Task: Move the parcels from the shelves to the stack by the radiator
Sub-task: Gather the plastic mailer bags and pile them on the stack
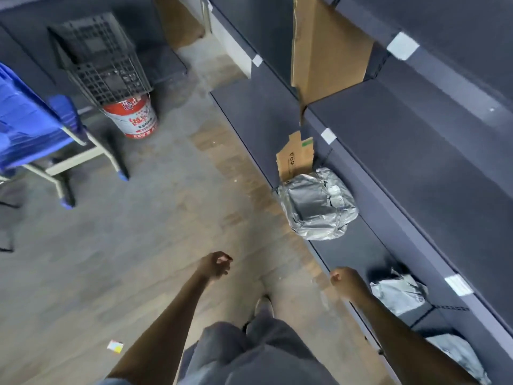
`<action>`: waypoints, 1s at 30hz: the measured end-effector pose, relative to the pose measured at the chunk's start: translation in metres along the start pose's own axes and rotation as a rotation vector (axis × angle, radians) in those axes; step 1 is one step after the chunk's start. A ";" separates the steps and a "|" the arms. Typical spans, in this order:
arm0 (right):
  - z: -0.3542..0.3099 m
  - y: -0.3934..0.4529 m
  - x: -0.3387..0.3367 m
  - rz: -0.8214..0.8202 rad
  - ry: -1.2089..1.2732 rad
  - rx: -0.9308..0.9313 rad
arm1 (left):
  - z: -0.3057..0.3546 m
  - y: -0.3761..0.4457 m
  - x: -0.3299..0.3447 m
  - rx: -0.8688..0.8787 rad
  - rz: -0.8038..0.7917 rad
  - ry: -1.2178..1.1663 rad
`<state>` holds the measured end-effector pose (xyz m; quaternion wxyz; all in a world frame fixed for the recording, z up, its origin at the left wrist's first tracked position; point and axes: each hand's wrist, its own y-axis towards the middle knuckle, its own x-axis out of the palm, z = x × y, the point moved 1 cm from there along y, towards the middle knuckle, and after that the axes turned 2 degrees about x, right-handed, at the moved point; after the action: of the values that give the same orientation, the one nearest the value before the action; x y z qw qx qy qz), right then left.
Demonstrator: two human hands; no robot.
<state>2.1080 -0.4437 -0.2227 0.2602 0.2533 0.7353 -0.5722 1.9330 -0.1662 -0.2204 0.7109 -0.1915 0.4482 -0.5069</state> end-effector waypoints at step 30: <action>-0.123 0.492 0.128 0.197 -0.142 0.321 | -0.083 0.463 -0.055 -0.084 -0.161 0.064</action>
<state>2.3319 -0.2079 -0.6320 0.3224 0.3210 0.5861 -0.6705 2.1134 0.0890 -0.5762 0.6445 -0.2406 0.4747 -0.5490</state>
